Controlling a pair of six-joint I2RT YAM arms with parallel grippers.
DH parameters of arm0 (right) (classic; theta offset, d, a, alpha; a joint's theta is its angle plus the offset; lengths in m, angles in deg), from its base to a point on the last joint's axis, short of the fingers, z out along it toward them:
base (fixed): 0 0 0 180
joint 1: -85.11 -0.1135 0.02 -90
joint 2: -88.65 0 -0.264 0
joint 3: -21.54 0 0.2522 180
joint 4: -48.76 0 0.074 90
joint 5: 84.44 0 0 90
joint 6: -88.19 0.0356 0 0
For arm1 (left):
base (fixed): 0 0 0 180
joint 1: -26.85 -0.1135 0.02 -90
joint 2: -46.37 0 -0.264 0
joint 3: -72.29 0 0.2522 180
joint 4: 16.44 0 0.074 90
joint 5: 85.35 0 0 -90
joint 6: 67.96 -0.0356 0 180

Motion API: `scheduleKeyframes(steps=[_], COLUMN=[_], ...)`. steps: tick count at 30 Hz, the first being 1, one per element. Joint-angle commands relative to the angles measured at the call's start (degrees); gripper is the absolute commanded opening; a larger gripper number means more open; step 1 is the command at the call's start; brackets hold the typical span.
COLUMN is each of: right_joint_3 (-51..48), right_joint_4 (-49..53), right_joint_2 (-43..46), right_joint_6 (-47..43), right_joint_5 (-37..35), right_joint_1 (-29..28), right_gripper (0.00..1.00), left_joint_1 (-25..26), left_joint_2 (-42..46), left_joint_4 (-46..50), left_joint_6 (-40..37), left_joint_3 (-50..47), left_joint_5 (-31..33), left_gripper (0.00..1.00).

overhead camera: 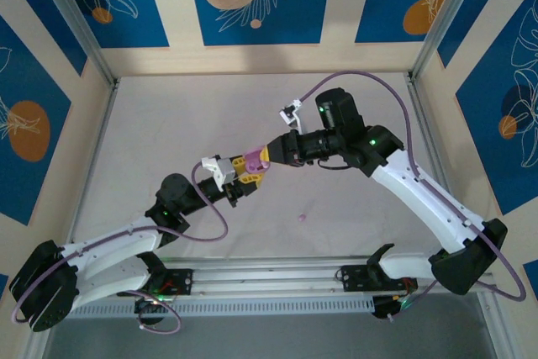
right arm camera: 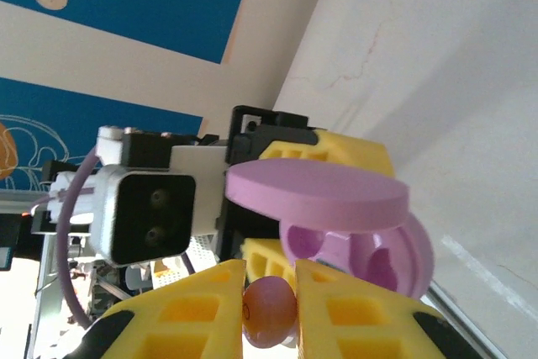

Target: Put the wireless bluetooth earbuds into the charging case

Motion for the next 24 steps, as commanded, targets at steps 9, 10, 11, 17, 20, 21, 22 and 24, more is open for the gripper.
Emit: scheduleKeyframes(steps=[9, 10, 11, 17, 20, 21, 22, 24], right_joint_3=[1.08, 1.21, 1.27, 1.42, 1.41, 1.41, 1.41, 1.41], right_joint_4=[2.63, 2.71, 2.79, 3.20, 3.01, 3.00, 2.97, 3.26], right_joint_2=[-0.84, -0.90, -0.90, -0.64, -0.75, -0.87, -0.93, -1.07], right_joint_6=[-3.08, -3.11, -3.11, -3.13, -3.11, -3.15, -3.19, -3.36], right_joint_5=[-0.98, -0.96, -1.01, -1.52, -1.52, -1.52, -1.39, -1.33], right_joint_1=[-0.32, -0.32, -0.32, -0.30, -0.32, -0.32, -0.32, -0.32], right_gripper=[0.20, 0.20, 0.20, 0.20, 0.20, 0.20, 0.20, 0.20], left_joint_1=[0.56, 0.58, 0.58, 0.61, 0.64, 0.58, 0.61, 0.59], left_joint_2=[2.07, 2.14, 2.23, 1.84, 1.64, 1.63, 1.68, 1.82], left_joint_4=[-0.74, -0.76, -0.75, -0.99, -1.08, -1.17, -1.17, -1.04], left_joint_6=[0.99, 0.91, 0.90, 0.88, 0.82, 0.81, 0.82, 0.90], left_joint_3=[0.44, 0.44, 0.44, 0.33, 0.44, 0.44, 0.44, 0.35], left_joint_5=[-1.97, -1.88, -1.83, -1.93, -2.02, -2.06, -2.22, -2.15], left_gripper=[0.26, 0.26, 0.26, 0.26, 0.26, 0.26, 0.26, 0.26])
